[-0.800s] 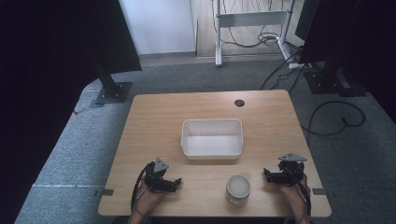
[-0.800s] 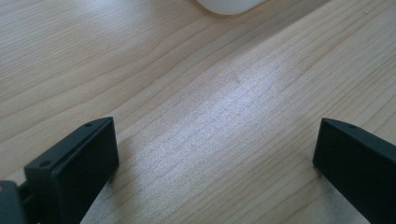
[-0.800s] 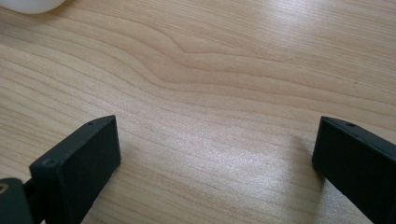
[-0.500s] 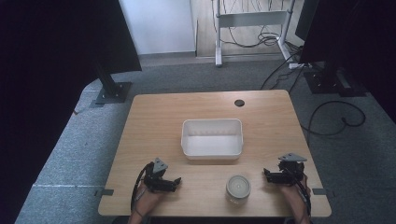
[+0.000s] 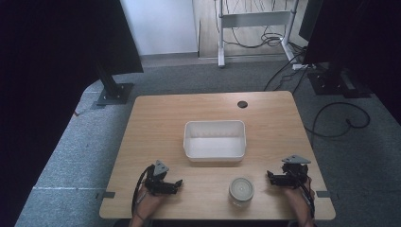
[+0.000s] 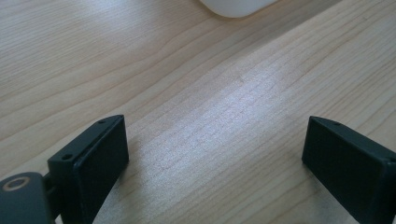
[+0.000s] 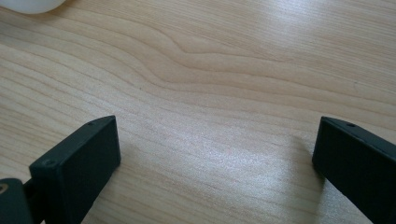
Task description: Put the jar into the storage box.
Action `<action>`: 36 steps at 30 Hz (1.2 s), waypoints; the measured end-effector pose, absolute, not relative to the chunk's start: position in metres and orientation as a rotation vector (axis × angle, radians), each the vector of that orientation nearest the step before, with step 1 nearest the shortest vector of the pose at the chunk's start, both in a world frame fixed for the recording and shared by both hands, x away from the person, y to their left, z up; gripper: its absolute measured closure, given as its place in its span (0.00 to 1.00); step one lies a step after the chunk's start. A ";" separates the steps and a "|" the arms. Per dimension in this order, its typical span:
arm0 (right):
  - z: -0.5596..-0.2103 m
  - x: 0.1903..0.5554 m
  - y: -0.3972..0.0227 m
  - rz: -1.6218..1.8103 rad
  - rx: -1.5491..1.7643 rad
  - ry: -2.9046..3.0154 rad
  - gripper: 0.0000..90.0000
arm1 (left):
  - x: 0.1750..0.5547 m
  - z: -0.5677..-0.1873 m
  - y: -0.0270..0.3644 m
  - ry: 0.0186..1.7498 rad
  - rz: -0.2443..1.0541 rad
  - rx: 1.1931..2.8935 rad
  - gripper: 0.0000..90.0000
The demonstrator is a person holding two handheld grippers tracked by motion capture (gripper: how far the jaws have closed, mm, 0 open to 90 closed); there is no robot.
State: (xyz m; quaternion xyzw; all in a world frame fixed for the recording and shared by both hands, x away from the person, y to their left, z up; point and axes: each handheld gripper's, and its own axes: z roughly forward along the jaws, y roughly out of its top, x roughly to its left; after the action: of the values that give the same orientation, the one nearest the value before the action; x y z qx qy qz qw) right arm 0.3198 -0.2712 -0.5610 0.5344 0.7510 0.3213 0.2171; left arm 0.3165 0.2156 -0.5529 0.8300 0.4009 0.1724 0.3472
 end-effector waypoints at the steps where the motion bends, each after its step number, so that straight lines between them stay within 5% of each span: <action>1: -0.561 0.320 -0.271 0.890 1.480 2.080 0.01 | 0.316 -0.553 0.216 1.038 0.447 2.154 0.08; 36: -0.561 0.320 -0.271 0.891 1.480 2.080 0.01 | 0.291 -0.538 0.186 0.857 0.389 2.150 0.08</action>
State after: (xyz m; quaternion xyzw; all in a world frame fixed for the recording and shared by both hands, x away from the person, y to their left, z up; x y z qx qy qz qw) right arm 0.3198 -0.2711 -0.5610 0.5344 0.7509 0.3215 0.2172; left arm 0.2912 0.1858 -0.5383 0.8448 0.3367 0.1529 0.3867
